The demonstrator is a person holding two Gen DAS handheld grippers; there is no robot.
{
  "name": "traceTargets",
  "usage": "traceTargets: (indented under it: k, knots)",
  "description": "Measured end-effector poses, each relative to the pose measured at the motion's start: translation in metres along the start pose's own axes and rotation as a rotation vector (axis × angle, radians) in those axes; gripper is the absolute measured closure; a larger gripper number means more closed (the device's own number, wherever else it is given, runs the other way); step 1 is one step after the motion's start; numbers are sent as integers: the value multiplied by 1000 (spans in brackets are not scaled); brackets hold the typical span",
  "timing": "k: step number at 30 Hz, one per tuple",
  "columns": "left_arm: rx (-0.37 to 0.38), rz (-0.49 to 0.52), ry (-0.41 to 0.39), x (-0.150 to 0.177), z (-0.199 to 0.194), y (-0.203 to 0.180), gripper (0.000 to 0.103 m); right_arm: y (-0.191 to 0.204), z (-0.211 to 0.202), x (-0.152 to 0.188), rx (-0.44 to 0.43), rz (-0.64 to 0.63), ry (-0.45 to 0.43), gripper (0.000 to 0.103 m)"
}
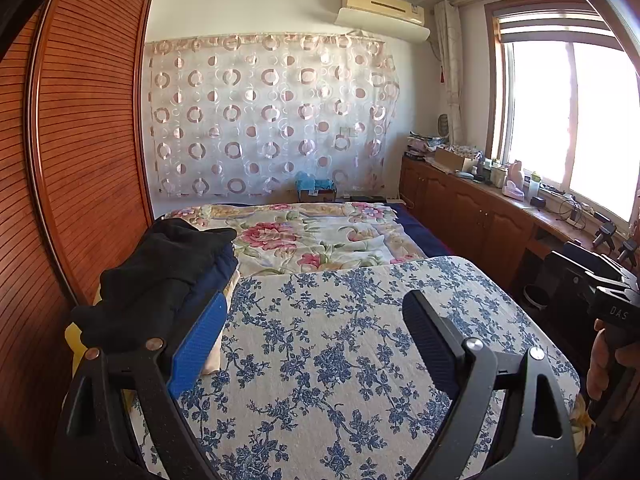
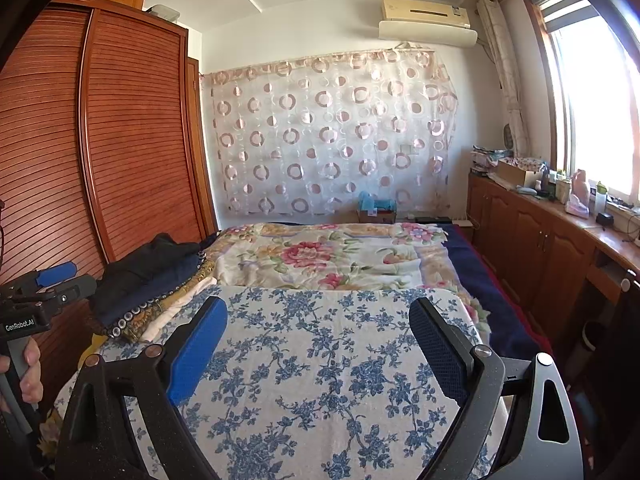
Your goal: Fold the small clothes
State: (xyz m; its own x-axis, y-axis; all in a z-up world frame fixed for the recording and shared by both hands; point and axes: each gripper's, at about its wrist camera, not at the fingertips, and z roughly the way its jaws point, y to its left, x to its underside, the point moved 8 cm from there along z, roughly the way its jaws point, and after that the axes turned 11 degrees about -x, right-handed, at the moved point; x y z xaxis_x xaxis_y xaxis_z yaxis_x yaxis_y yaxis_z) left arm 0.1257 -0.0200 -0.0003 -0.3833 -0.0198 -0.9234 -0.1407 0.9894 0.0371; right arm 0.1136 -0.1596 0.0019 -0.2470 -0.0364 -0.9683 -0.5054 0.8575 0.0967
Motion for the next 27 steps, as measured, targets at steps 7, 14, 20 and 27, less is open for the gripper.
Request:
traceTargets:
  k: [7,14,20,27]
  knots:
    - [2,-2,-3,1,-1,0,13,-9,-3,-1,-4,-2,2,10]
    - [1,-1,-3,1,-1,-1,13,-15,-5,-2,-6,-7,0,10]
    - [0,-1,-3,2,-1,-1,13,-16,-6,-2,-7,-8,0,10]
    - [0,0,-5,2,-1,-1,13,-19,-7,-2,-12,-11,-3,10]
